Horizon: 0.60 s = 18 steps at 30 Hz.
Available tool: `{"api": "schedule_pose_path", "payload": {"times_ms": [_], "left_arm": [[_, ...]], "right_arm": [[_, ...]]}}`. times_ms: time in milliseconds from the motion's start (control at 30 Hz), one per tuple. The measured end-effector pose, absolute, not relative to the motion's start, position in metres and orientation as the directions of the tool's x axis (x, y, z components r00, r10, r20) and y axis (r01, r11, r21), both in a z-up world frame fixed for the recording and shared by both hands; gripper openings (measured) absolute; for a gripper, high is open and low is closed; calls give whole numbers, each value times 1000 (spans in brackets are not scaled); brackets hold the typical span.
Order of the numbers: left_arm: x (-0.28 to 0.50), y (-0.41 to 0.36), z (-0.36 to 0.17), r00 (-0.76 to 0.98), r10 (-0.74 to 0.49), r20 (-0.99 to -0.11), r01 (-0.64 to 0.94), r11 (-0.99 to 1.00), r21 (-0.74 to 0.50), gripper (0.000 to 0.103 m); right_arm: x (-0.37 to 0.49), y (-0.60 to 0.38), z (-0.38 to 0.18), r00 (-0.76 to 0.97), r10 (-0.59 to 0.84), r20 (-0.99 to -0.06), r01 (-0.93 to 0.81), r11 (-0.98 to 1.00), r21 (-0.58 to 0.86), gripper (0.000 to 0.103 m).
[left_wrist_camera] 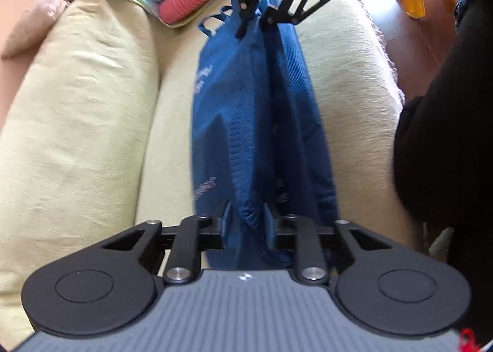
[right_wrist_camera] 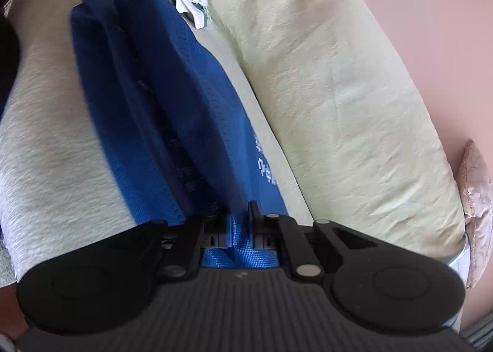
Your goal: Fold shopping bag
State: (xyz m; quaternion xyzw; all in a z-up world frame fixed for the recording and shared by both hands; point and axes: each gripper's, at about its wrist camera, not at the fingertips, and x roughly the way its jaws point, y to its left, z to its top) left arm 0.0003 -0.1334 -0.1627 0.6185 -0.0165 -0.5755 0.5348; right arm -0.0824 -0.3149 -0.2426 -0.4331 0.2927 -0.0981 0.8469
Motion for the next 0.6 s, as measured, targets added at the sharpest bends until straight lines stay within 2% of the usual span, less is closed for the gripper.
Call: {"api": "schedule_pose_path", "payload": {"times_ms": [67,233,300,367,500,533,600], "left_arm": [[0,-134,-168,341,-618,-708,596,-440,672,12],[-4,-141,-201,350,-560,-751,583,-498,642,7],[-6,-142,-207,356,-562,-746,577,-496,649,5],[-6,-143,-208,358,-561,-746,588,-486,647,6],[-6,-144,-211,360,-564,-743,578,-491,652,6],[-7,-145,-212,361,-565,-742,575,-492,654,6],[-6,-146,-212,360,-564,-743,580,-488,652,6]], "right_arm": [[-79,-316,-247,807,-418,-416,-96,603,-792,8],[-92,-304,-268,780,-415,-467,-137,616,-776,10],[-93,-304,-267,782,-423,-458,-111,628,-770,13],[-93,-309,-254,776,-419,-472,-69,687,-724,29],[-108,-329,-202,813,-337,-475,77,870,-486,32],[-111,-330,-196,821,-336,-461,96,878,-470,32],[-112,-330,-190,822,-374,-429,113,846,-521,40]]}}
